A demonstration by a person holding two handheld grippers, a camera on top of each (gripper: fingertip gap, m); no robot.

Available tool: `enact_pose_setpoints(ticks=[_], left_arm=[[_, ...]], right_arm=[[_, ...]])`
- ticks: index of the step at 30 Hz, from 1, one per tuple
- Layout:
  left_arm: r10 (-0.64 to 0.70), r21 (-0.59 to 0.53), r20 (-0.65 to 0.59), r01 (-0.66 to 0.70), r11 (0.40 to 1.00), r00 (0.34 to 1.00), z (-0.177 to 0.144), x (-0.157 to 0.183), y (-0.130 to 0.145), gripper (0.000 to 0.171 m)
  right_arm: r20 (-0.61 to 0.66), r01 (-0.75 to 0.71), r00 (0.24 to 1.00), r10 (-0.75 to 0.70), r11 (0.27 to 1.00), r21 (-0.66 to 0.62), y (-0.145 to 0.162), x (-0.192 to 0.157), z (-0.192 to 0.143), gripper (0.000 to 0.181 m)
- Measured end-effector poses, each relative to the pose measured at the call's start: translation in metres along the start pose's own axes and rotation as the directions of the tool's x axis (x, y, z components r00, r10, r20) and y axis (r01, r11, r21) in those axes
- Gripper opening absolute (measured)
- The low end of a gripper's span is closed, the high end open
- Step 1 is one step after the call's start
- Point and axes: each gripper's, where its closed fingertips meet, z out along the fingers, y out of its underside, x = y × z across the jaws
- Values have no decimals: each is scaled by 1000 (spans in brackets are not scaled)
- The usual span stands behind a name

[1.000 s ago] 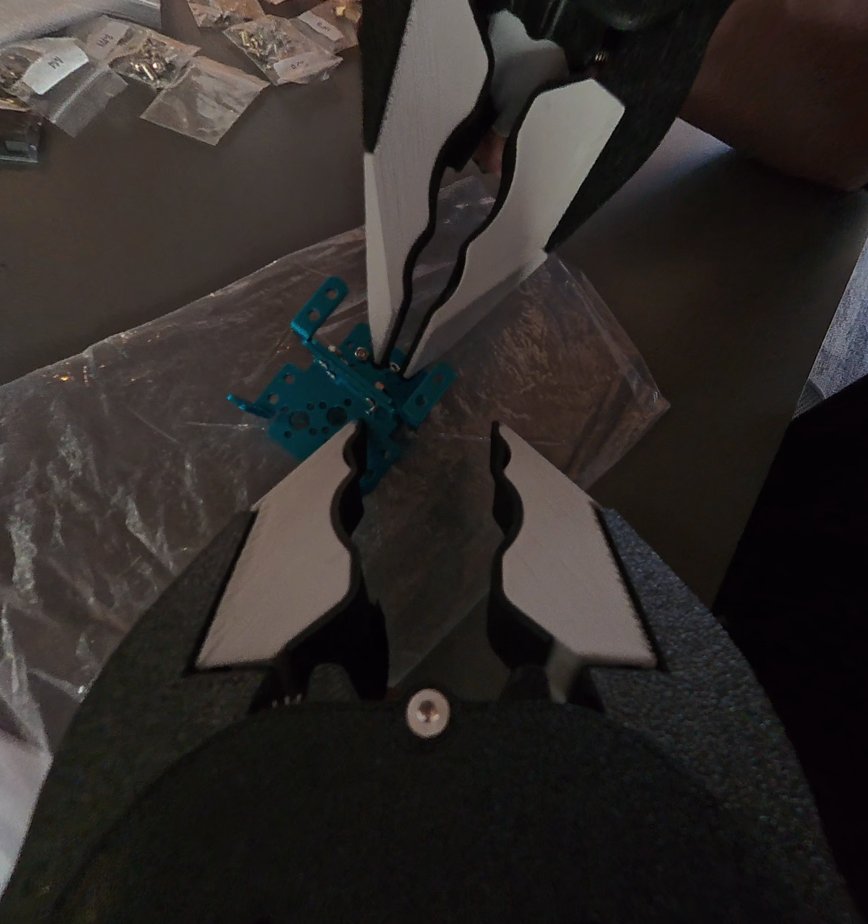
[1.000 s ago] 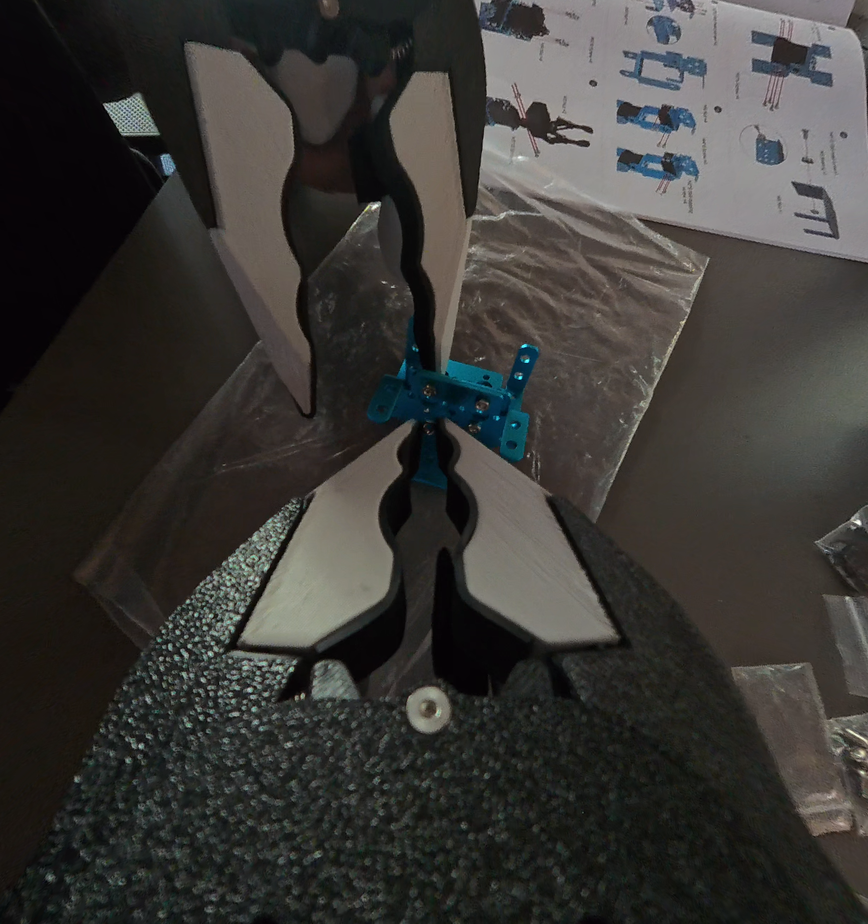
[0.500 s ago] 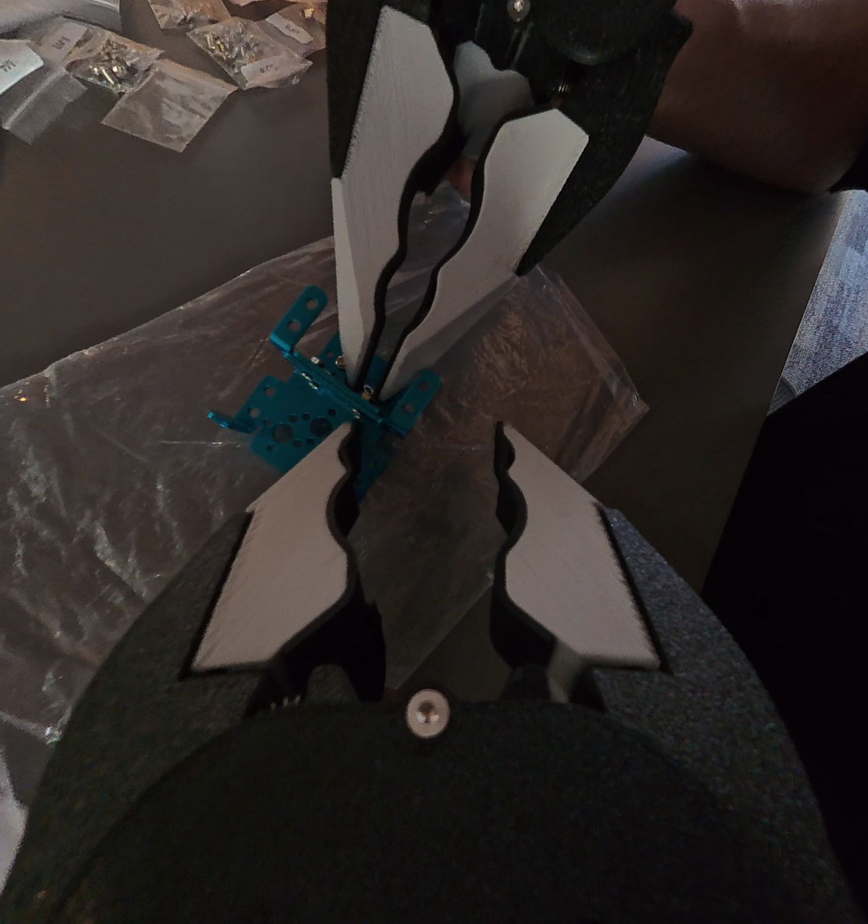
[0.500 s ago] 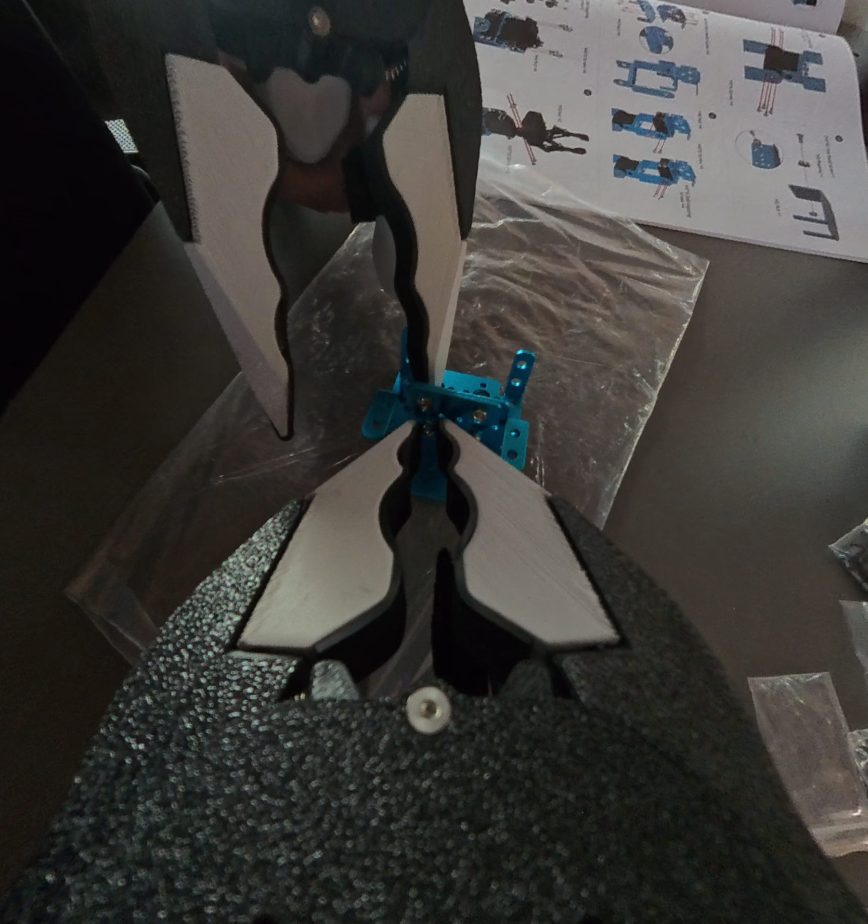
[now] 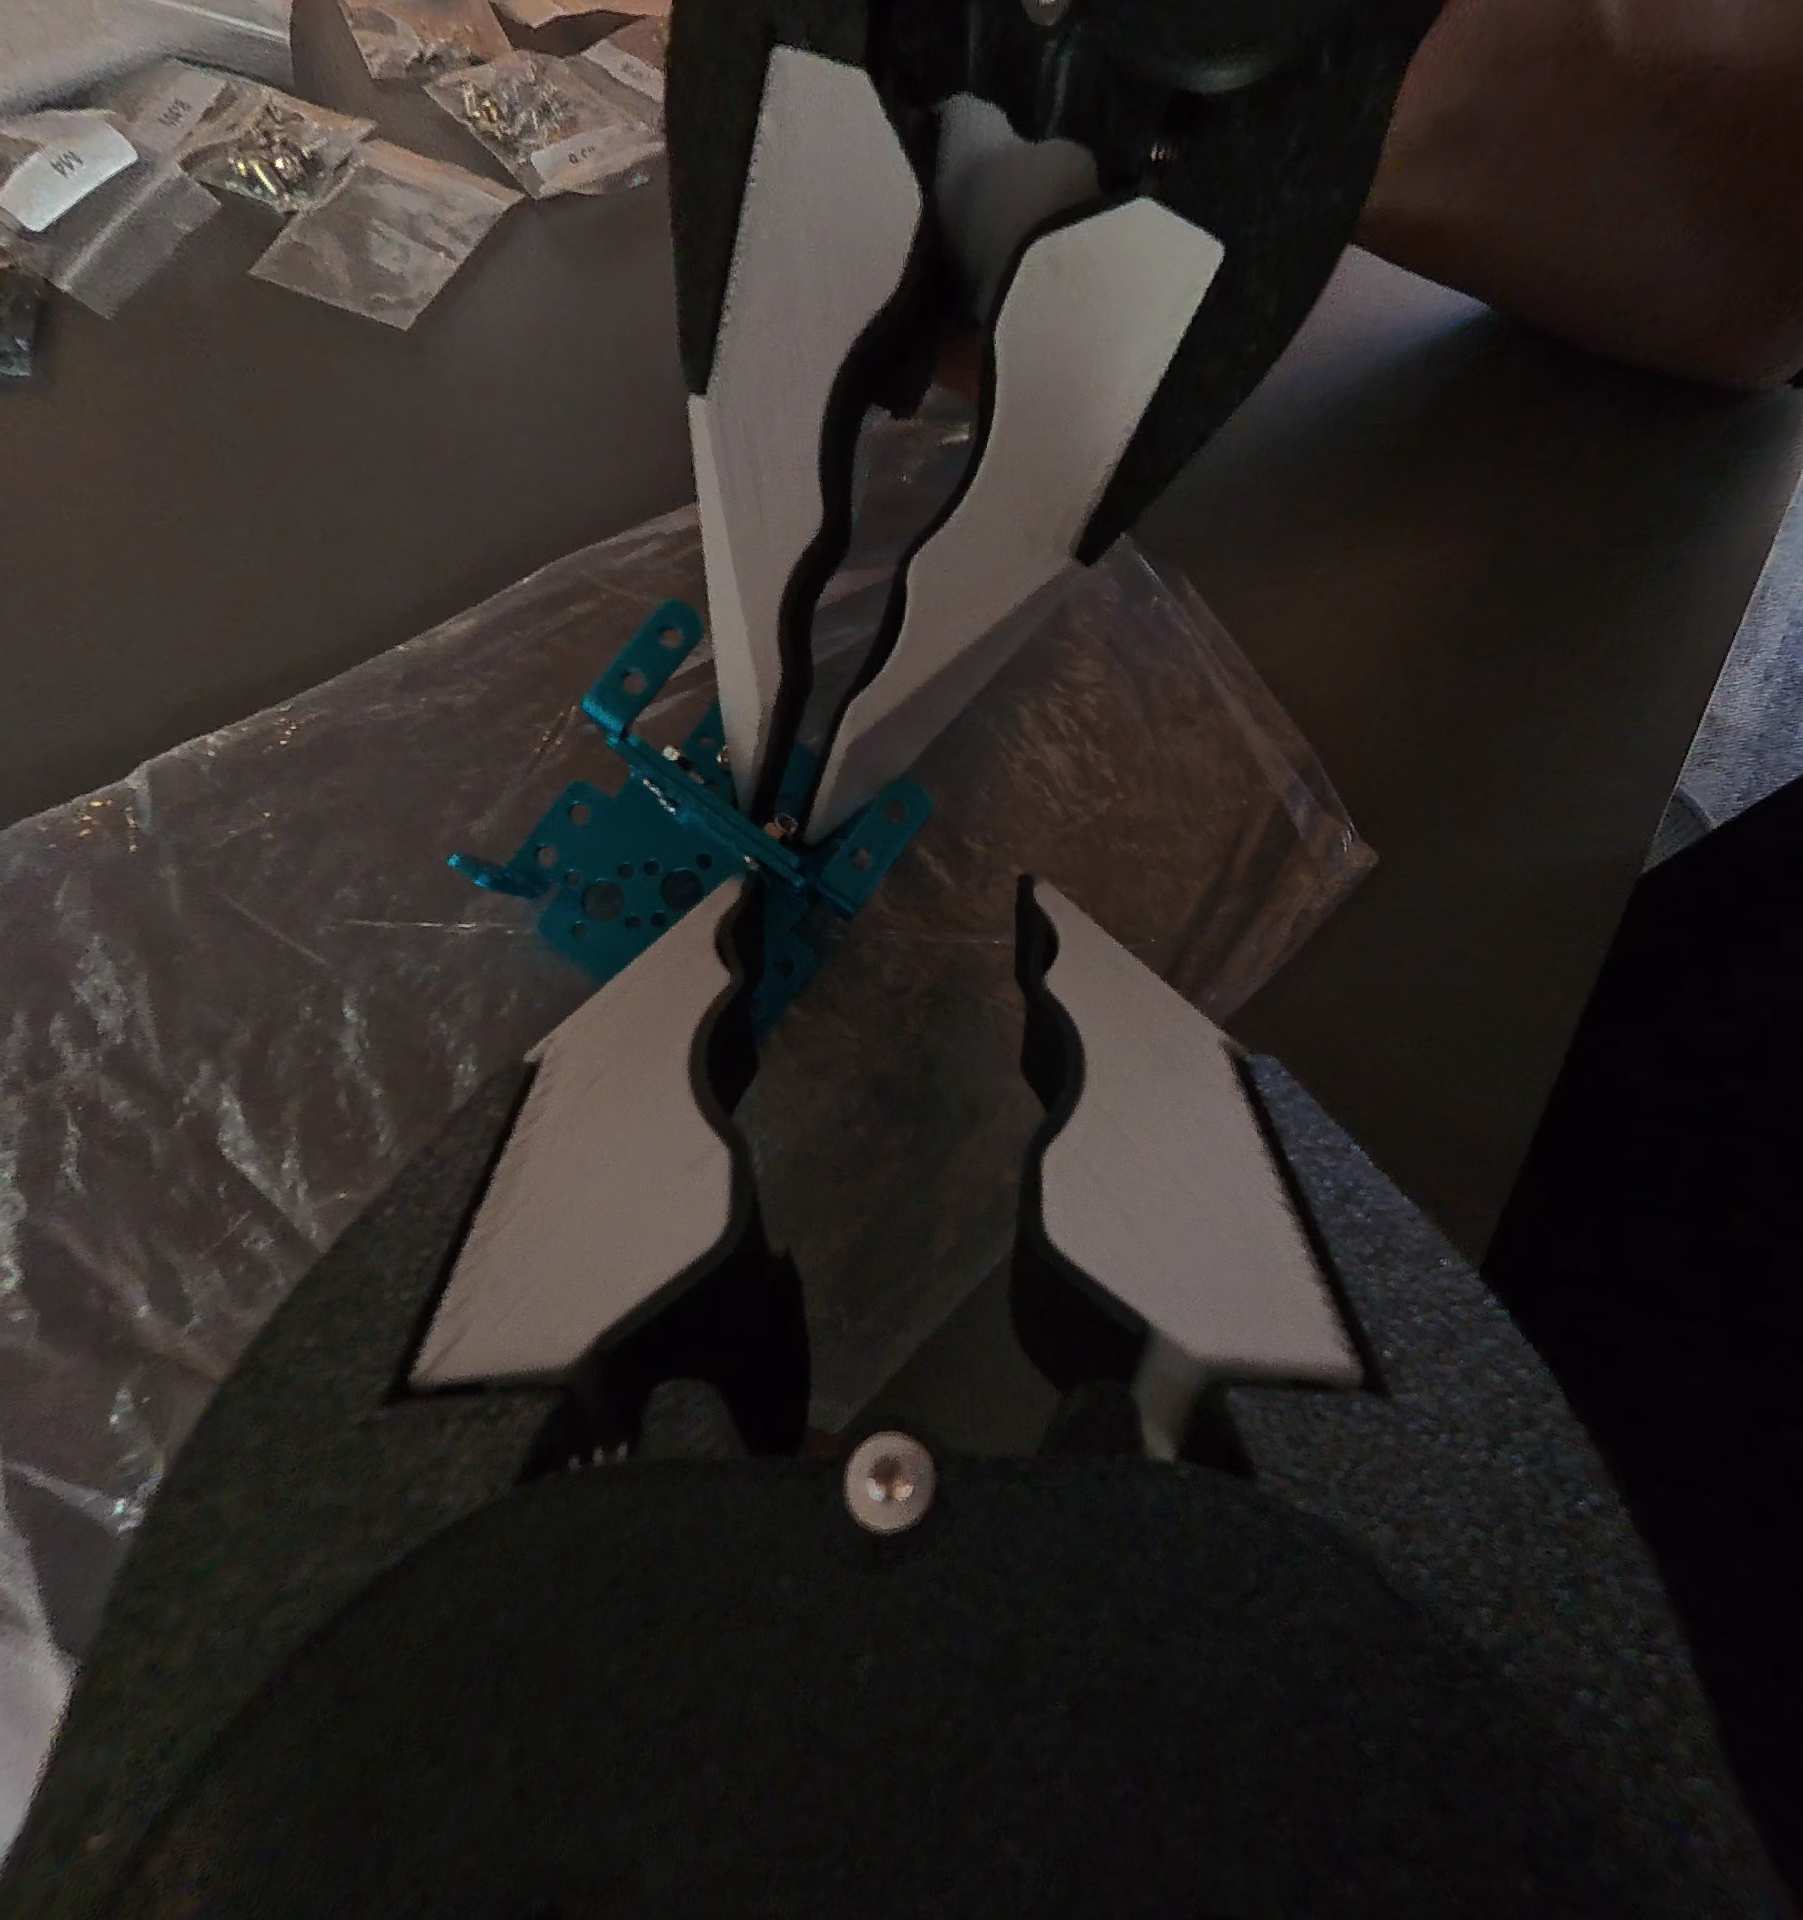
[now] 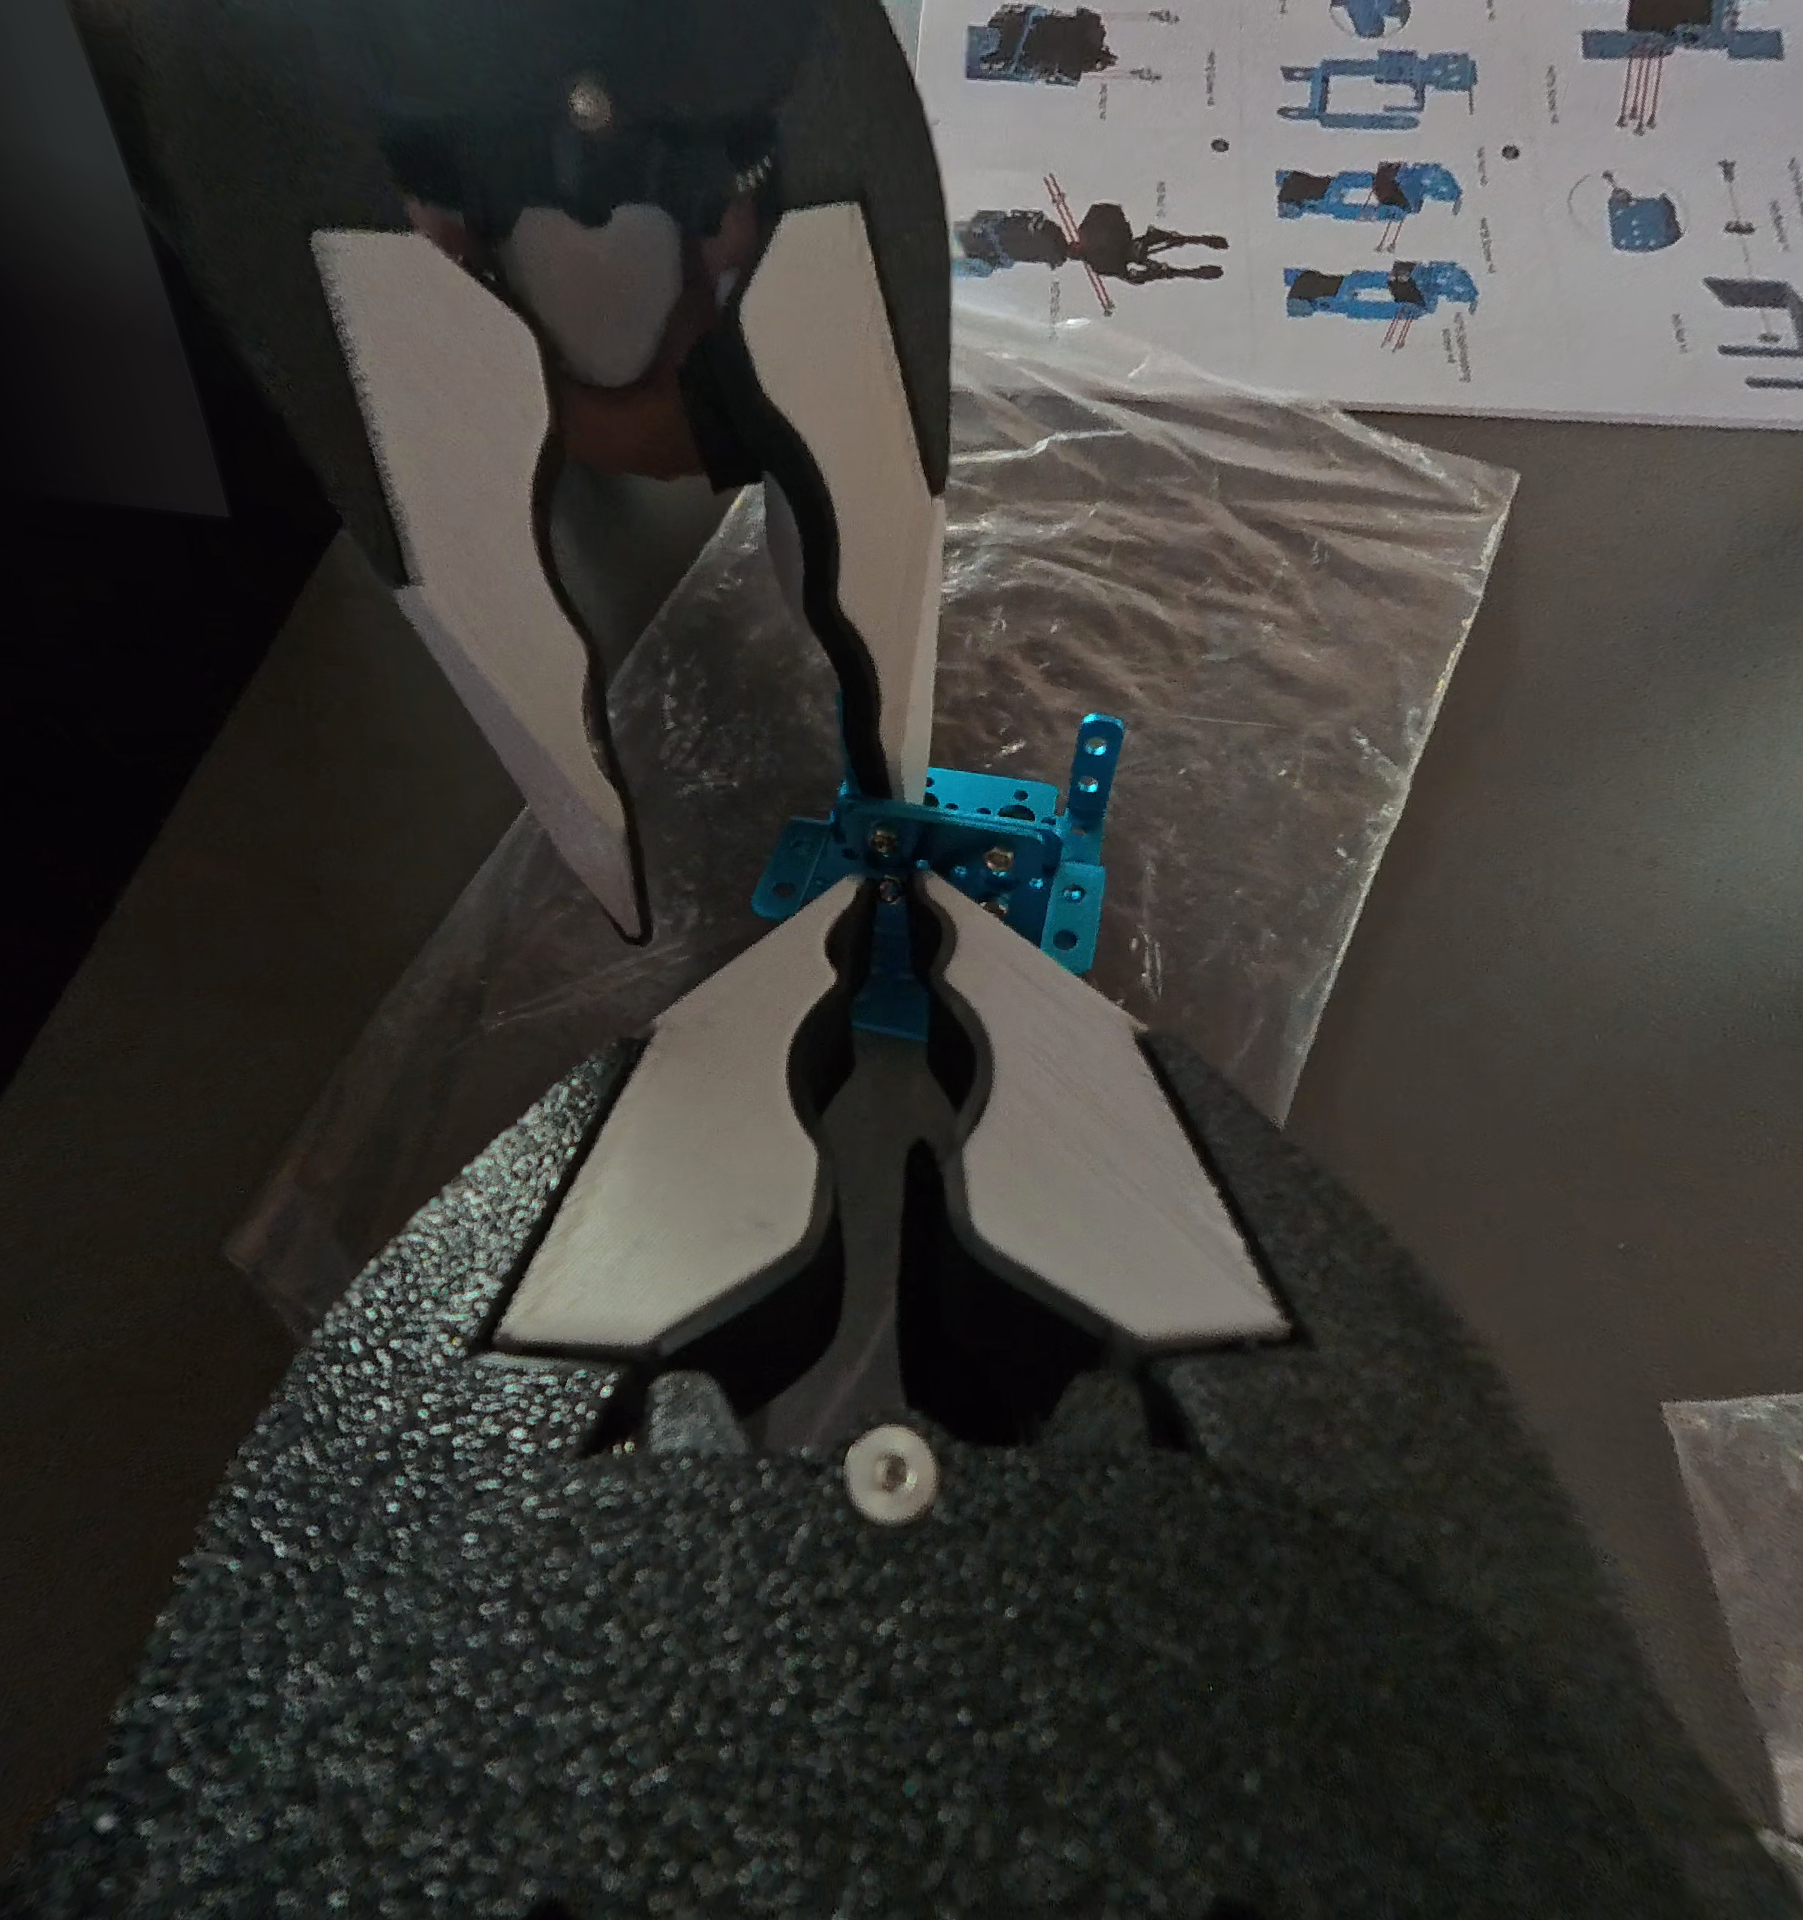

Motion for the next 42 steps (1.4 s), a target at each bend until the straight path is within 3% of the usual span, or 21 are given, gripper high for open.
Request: enact_pose_setpoints(ticks=[8, 12, 16, 23, 31, 35, 42], left_arm=[[4, 1, 5, -4, 1000, 1000, 0, 0, 0, 49], [-5, 2, 2, 5, 1000, 1000, 0, -1, 0, 49], [-3, 1, 7, 3, 1000, 1000, 0, -1, 0, 48], [8, 0, 15, -8, 1000, 1000, 2, -1, -1, 48], [27, -6, 23, -27, 1000, 999, 3, -1, -1, 46], [32, -6, 18, -32, 999, 999, 4, 1, -1, 44], [32, -8, 31, -32, 999, 999, 4, -1, -1, 44]], right_arm=[[29, -84, 996, 84, 996, 2, 0, 1, 0, 0], [69, -87, 994, 88, 996, -7, -3, -4, -11, 9], [26, -18, 999, 21, 995, -100, 8, 1, -22, 9], [-78, 28, 996, -40, 989, -147, 17, 11, -2, 14], [29, -20, 999, 23, 992, -124, 19, 0, 2, 30], [61, 58, 997, -50, 990, -131, 21, -5, -1, 29], [-12, 204, 978, -208, 967, -152, 22, -5, 1, 26]])
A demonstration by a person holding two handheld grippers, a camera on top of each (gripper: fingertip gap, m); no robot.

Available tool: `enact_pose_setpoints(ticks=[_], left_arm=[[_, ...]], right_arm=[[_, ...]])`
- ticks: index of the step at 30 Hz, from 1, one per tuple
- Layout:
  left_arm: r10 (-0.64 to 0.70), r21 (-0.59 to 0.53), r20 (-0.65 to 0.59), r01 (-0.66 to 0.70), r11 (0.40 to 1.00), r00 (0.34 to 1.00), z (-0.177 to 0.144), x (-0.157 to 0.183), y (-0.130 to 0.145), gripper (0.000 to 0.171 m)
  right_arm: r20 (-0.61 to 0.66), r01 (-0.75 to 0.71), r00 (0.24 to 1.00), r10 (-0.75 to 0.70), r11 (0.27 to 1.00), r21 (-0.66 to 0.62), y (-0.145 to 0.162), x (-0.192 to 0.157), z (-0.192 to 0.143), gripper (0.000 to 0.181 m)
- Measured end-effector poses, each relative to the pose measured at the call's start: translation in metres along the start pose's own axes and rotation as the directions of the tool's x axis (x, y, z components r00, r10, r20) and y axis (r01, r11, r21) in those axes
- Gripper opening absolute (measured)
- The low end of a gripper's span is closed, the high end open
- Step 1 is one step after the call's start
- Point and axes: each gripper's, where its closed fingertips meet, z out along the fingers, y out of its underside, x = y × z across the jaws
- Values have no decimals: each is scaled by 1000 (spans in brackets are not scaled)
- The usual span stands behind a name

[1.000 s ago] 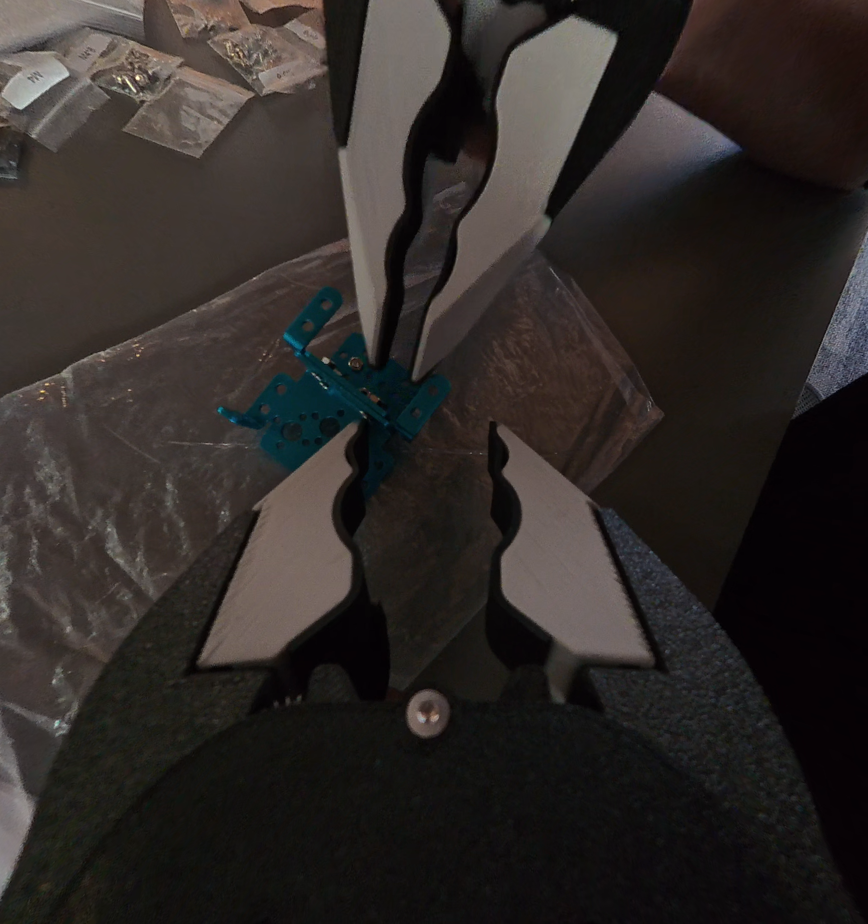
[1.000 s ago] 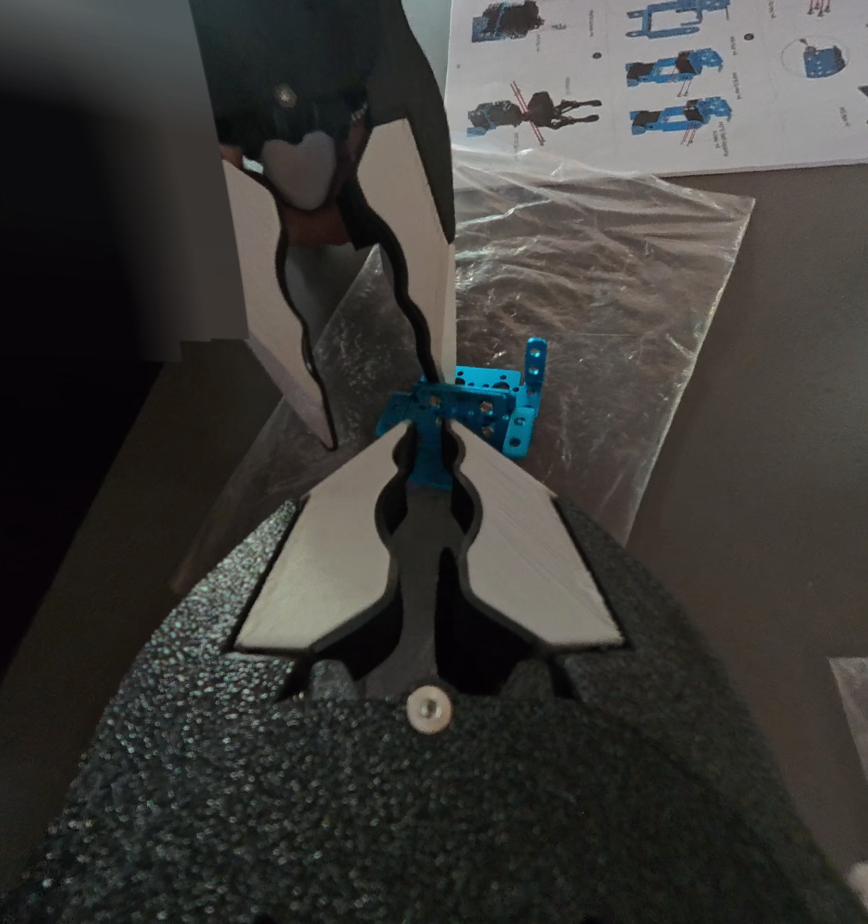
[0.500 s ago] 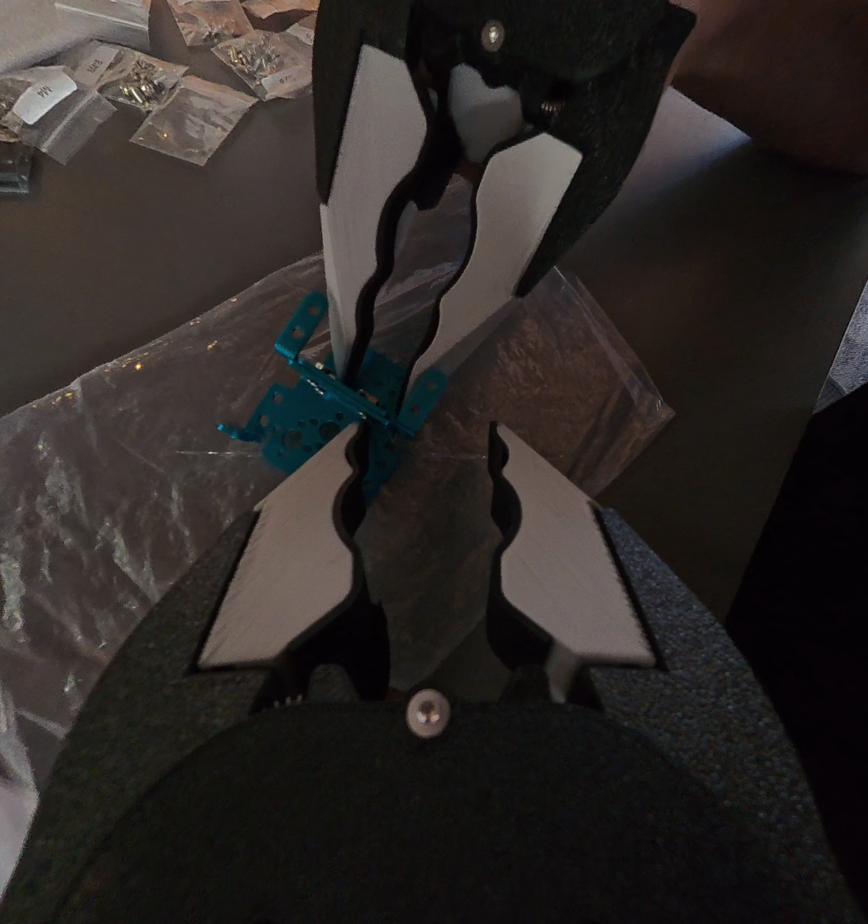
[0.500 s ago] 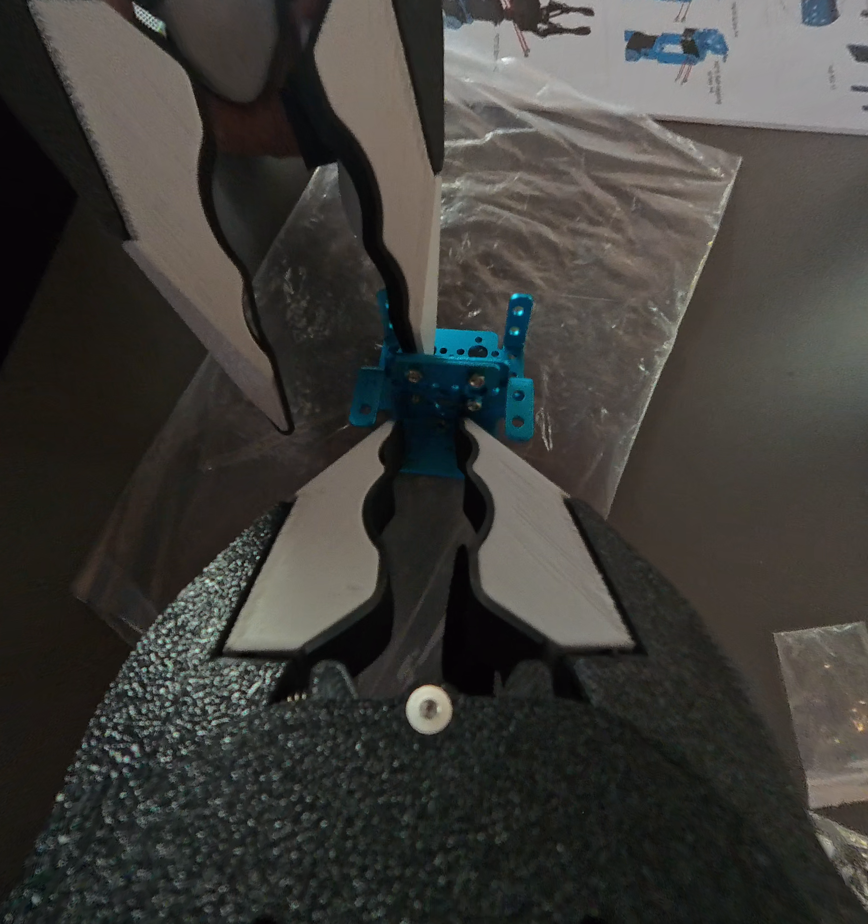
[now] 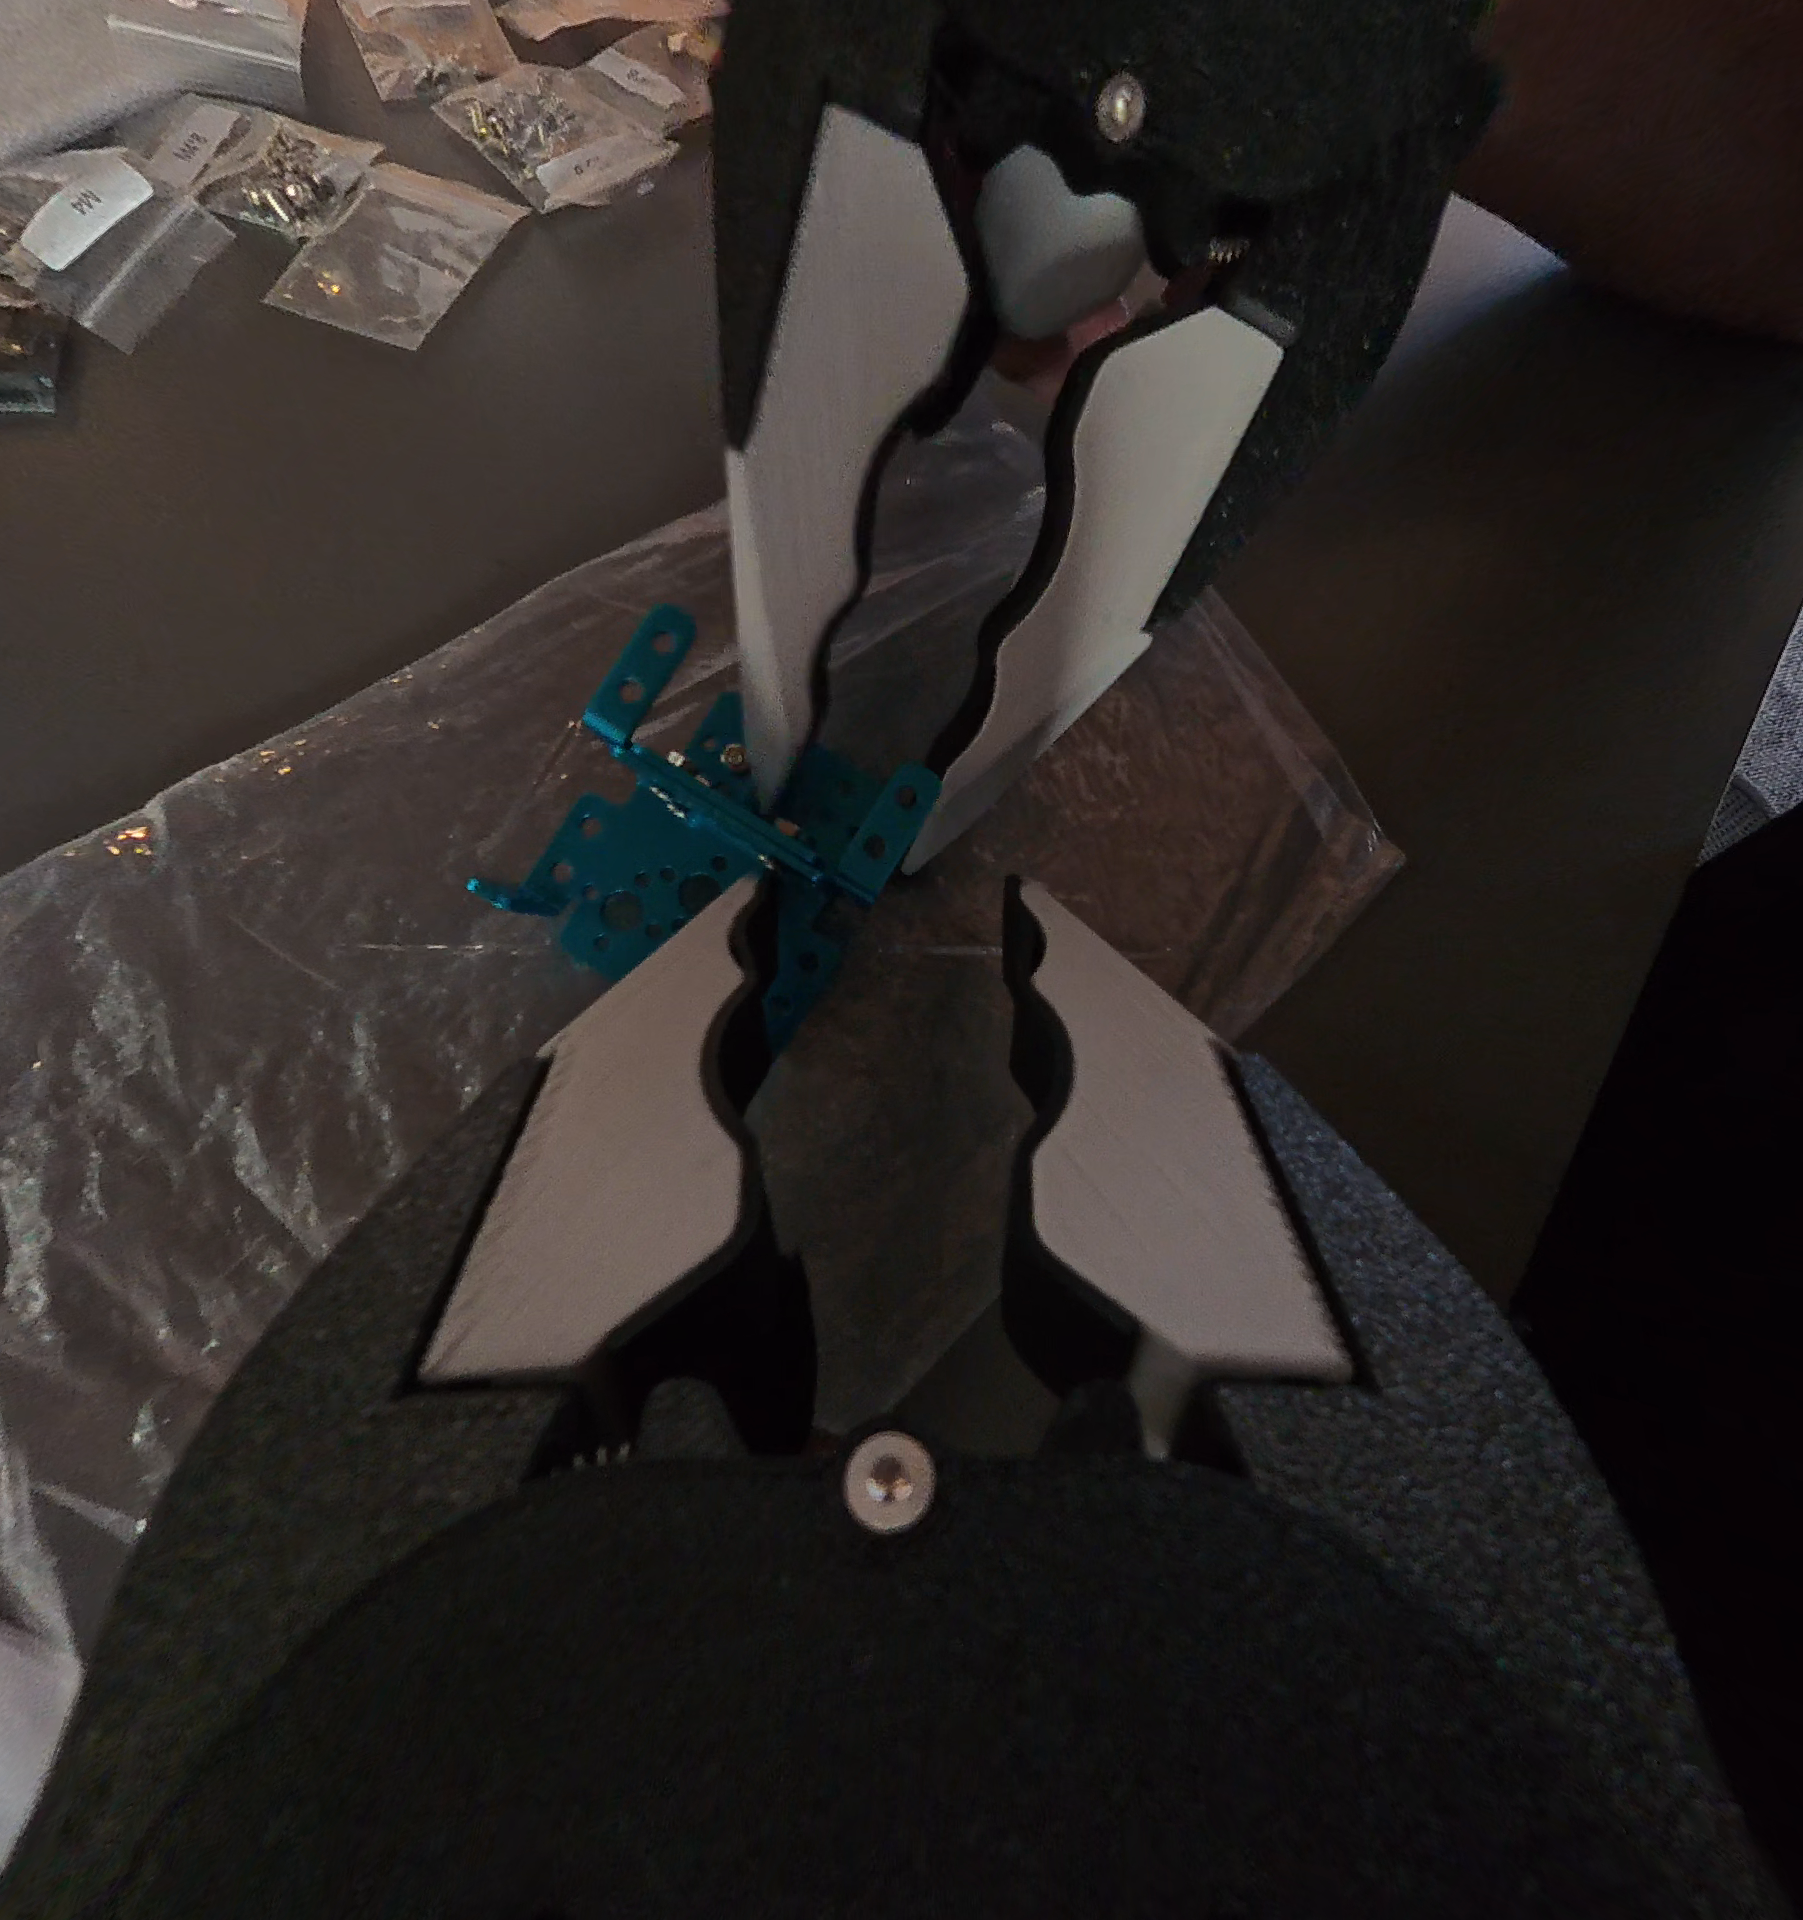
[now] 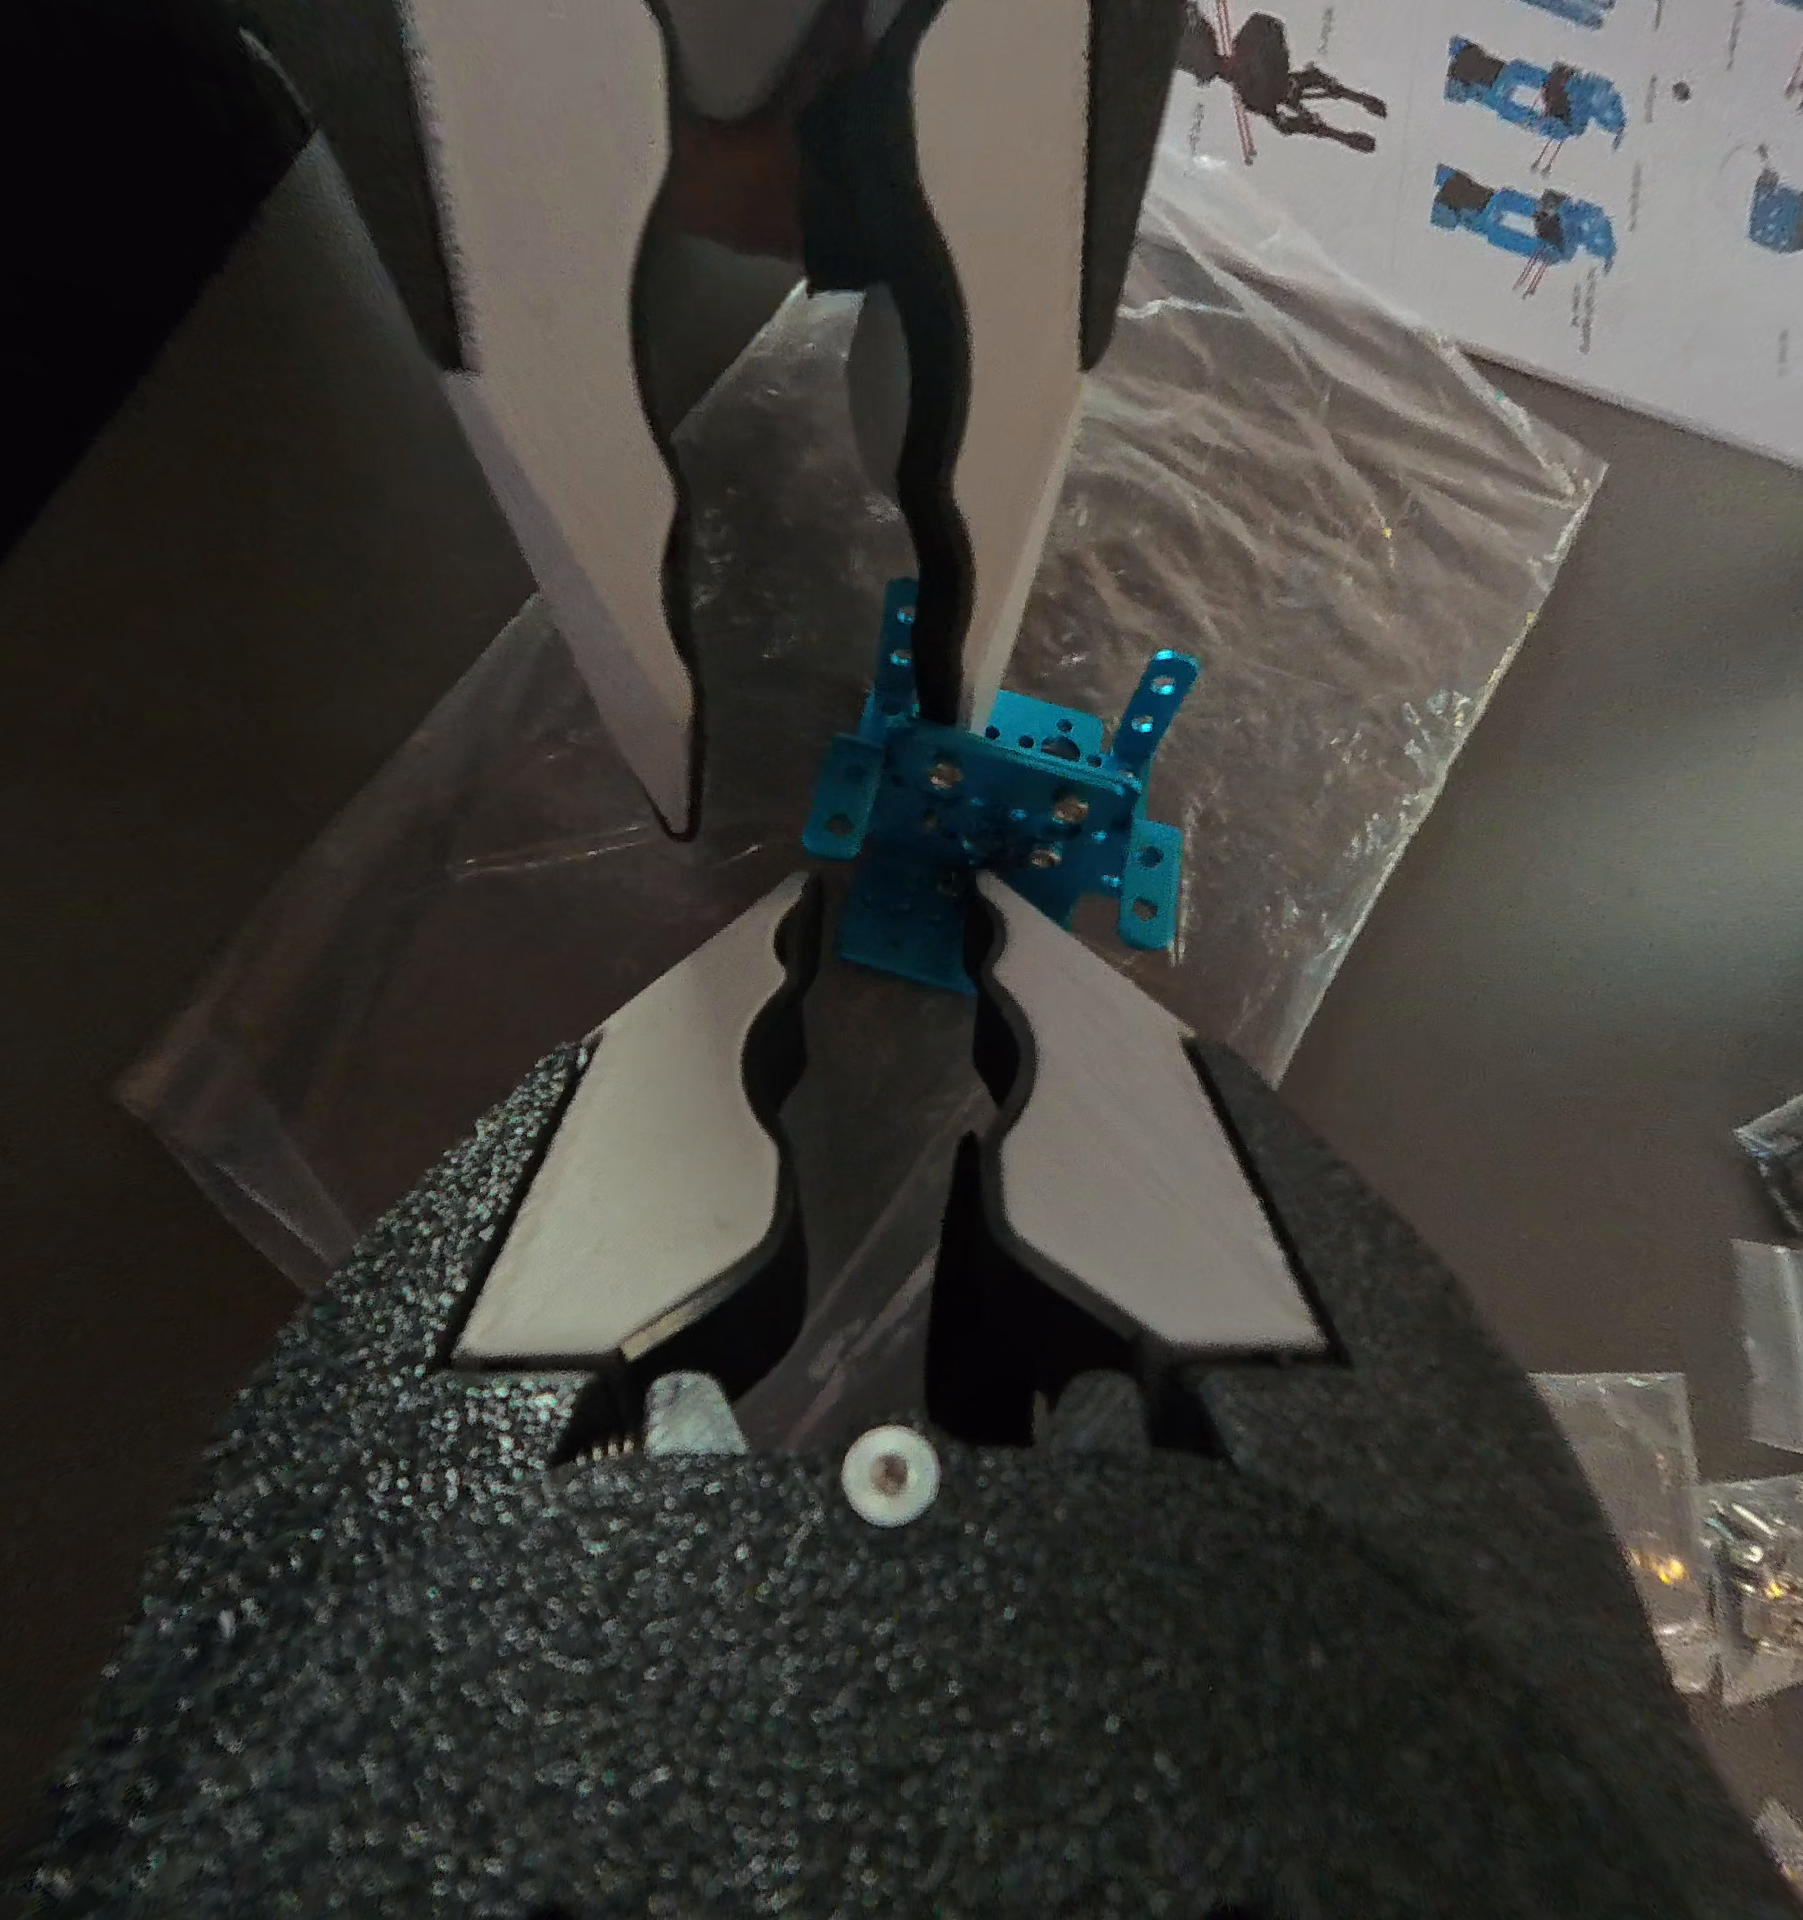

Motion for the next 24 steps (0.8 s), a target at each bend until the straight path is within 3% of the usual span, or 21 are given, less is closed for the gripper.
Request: enact_pose_setpoints(ticks=[4, 12, 18, 24], left_arm=[[2, -1, -8, -2, 1000, 1000, 0, 2, 0, 44], [9, -4, 3, -9, 1000, 1000, 0, 1, 1, 44], [15, -6, 3, -15, 1000, 1000, 1, 2, 1, 44], [17, -7, 4, -17, 1000, 1000, 0, 1, 1, 44]], right_arm=[[45, 22, 999, -22, 1000, 2, 0, -10, -1, 15], [88, -18, 996, 18, 1000, 2, -2, -15, 0, 29], [164, -11, 986, 9, 1000, 8, -1, -27, -1, 11], [123, -2, 992, -3, 999, 41, -8, -23, 1, 23]])
